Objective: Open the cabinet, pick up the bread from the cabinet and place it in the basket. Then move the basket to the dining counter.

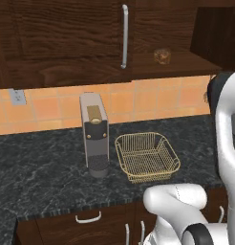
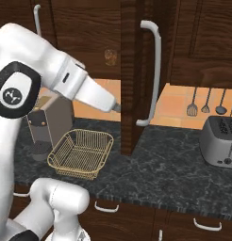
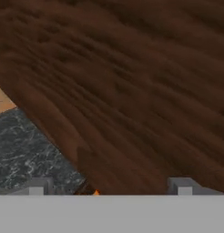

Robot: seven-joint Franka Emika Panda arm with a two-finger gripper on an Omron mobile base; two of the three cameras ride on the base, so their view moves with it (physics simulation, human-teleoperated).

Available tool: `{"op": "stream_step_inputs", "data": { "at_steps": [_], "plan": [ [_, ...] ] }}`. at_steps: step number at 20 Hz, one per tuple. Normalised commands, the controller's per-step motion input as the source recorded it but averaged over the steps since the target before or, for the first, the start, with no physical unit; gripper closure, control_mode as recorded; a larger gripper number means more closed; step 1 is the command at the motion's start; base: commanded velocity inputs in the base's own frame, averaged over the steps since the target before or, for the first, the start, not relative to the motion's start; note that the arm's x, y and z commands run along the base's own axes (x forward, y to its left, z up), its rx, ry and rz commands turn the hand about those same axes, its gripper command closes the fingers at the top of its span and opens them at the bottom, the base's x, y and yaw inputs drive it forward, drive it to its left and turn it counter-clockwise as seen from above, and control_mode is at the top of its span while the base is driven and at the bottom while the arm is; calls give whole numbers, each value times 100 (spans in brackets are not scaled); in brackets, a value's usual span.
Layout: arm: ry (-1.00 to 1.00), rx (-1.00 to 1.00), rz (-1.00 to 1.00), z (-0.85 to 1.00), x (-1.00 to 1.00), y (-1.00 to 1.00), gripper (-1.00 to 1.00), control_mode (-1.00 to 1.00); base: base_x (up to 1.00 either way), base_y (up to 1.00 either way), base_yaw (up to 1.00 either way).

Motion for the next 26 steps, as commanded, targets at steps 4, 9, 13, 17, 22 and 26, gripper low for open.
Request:
{"op": "stream_step_inputs", "data": {
  "at_steps": [4, 9, 13, 17, 22, 26],
  "plan": [
    [-27, 17, 21, -22, -5, 94, -100, -100, 0, 0, 0],
    [-19, 26, 41, -8, 54, 94, -100, -100, 0, 0, 0],
    [-11, 31, 58, 7, 99, 6, -100, -100, 0, 0, 0],
    [0, 16, 44, 34, 100, -5, -100, -100, 0, 0, 0],
    [0, 0, 23, 19, 100, 2, -100, -100, 0, 0, 0],
    [0, -12, 15, -8, 100, 25, -100, -100, 0, 0, 0]
  ]
}}
